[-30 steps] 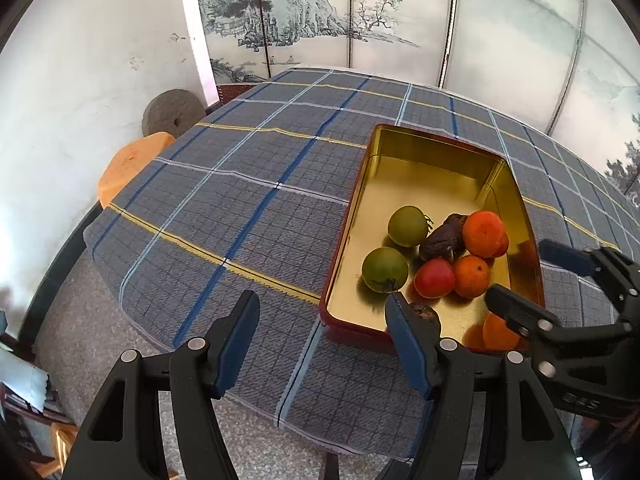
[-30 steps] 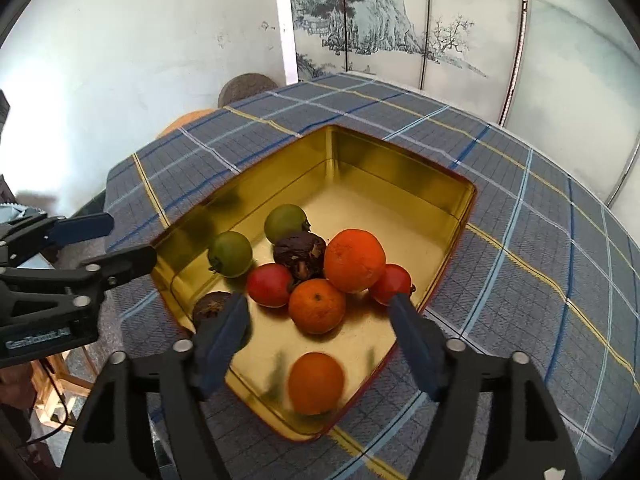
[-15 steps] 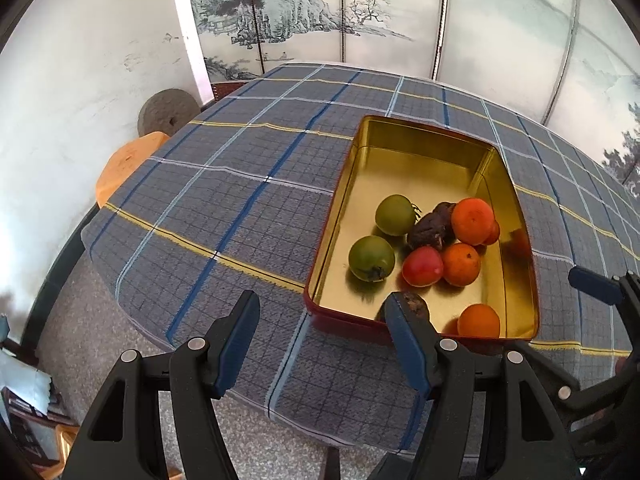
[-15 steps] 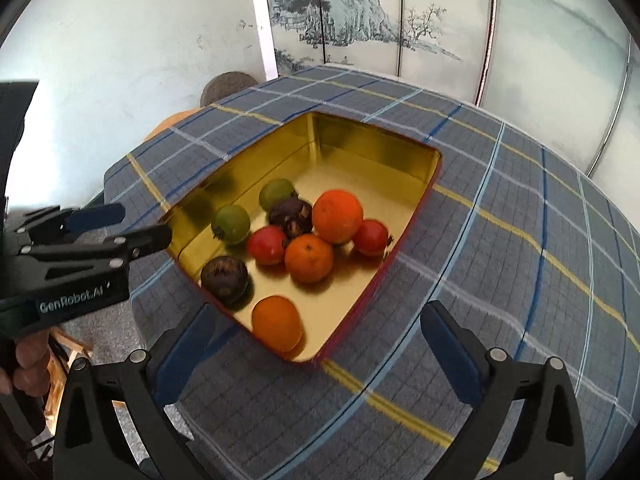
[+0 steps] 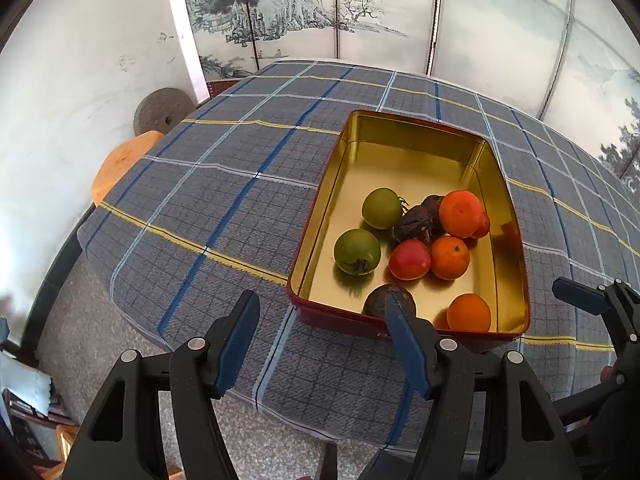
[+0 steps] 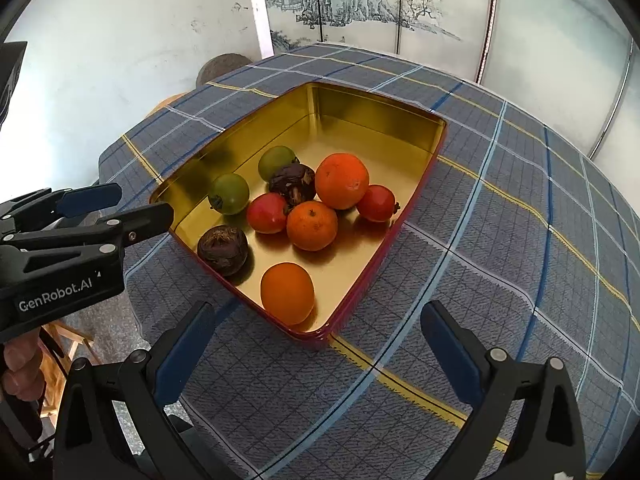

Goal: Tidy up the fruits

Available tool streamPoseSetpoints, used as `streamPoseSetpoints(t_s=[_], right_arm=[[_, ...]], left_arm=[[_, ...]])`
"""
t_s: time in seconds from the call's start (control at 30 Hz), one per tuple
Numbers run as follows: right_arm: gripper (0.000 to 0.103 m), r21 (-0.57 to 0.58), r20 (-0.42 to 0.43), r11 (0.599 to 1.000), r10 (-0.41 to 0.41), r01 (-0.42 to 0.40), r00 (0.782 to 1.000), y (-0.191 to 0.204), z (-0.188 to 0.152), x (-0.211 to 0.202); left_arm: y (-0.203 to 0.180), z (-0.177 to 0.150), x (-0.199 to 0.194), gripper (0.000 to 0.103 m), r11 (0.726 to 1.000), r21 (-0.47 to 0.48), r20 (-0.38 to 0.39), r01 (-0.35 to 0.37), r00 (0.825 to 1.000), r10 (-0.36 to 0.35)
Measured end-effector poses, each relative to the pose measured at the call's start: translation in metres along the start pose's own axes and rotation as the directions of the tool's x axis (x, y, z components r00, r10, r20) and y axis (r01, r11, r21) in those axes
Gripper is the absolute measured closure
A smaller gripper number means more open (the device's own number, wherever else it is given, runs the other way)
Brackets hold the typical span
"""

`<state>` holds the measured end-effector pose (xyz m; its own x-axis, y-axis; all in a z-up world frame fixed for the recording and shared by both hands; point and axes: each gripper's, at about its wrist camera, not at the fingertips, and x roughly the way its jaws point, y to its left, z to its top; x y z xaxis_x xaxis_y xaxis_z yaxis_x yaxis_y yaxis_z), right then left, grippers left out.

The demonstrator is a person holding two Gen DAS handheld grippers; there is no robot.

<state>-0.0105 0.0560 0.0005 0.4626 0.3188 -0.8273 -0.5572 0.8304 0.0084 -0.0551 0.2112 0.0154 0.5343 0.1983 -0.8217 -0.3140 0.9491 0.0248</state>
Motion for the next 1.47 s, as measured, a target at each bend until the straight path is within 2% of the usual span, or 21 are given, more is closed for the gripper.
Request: streamPoseSetpoints(t_s=[0.33,1.47], right_arm=[[0.002,0.007,-0.007,1.000,-0.002,0.002,1.000,0.000,0.000,0.003],[0.002,0.015,-0.022,1.000,0.017,-0.016,1.000,-0.002,-0.003,0.010]], left_arm=[[-0.004,0.000,0.000,0.037,1.000,0.014,0.011,-0.020,1.000,0.020],[-0.009,0.001,0.004,0.037,0.999,0.033,0.013,-0.002,1.000,0.001]])
